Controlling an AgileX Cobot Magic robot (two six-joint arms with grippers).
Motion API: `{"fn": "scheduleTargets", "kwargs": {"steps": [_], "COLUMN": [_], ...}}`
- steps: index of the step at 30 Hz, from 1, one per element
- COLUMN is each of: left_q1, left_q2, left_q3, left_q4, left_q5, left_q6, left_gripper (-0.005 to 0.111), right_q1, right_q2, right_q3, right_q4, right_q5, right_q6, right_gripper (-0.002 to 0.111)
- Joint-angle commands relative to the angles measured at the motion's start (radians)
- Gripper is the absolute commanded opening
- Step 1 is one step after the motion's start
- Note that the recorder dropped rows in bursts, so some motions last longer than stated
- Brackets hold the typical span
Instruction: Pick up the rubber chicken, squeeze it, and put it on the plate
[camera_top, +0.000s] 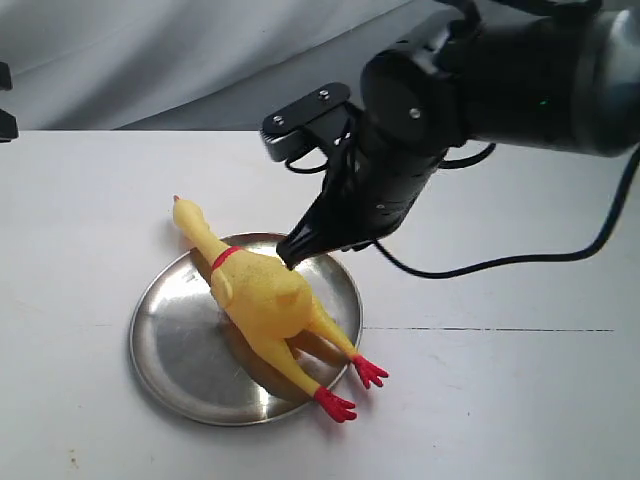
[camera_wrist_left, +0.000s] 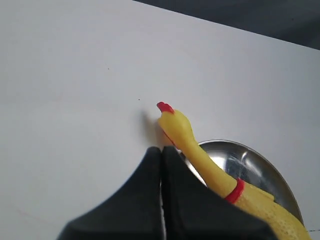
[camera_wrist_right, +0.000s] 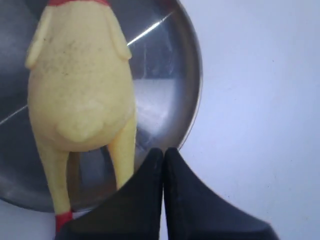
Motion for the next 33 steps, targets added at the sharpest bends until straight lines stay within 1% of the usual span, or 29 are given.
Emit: {"fn": "scheduleTargets", "kwargs": {"steps": [1,3,5,10,13,16,19,22,24,26,31,33], "left_q1": [0.002,0.002,0.002,0.002,0.002,0.002,0.002,0.002,0.002,0.002,0.002,0.002], "left_q2": [-0.005,-0.005,-0.005,-0.005,-0.005,-0.005,-0.009,-0.052,-0.1,-0.169,-0.336,-0.432], "left_q3": [0.003,0.003,0.003,0.003,0.003,0.003,0.003,0.003,0.003,0.003,0.003,0.003], "left_q4": [-0.004,-0.004,-0.004,-0.006,-0.006,-0.006,-0.02,-0.081,-0.101,-0.103,-0.067,-0.067], "left_q5": [-0.008,-0.013,-0.024,-0.1,-0.16,-0.213,-0.25,-0.296,-0.342,-0.376,-0.396,-0.417], "left_q6": [0.001,0.001,0.001,0.001,0.001,0.01,0.052,0.132,0.159,0.169,0.188,0.188], "left_gripper": [0.0,0.0,0.0,0.0,0.0,0.0,0.0,0.0,0.0,0.0,0.0,0.0], "right_q1": [-0.12,-0.169,-0.238,-0.423,-0.528,-0.613,-0.68,-0.727,-0.74,-0.742,-0.742,-0.742], "right_q2": [-0.054,-0.071,-0.097,-0.181,-0.239,-0.303,-0.377,-0.462,-0.516,-0.577,-0.716,-0.792], "right_q3": [0.12,0.17,0.207,0.218,0.218,0.218,0.218,0.218,0.218,0.218,0.218,0.218], "right_q4": [0.175,0.264,0.398,0.741,0.829,0.888,1.001,1.133,1.189,1.203,1.203,1.21], "right_q5": [-0.125,-0.17,-0.211,-0.244,-0.269,-0.288,-0.288,-0.286,-0.286,-0.308,-0.362,-0.373], "right_q6": [-0.124,-0.2,-0.323,-0.635,-0.724,-0.789,-0.896,-1.007,-1.05,-1.065,-1.068,-1.068], "right_gripper": [0.0,0.0,0.0,0.0,0.0,0.0,0.0,0.0,0.0,0.0,0.0,0.0]}}
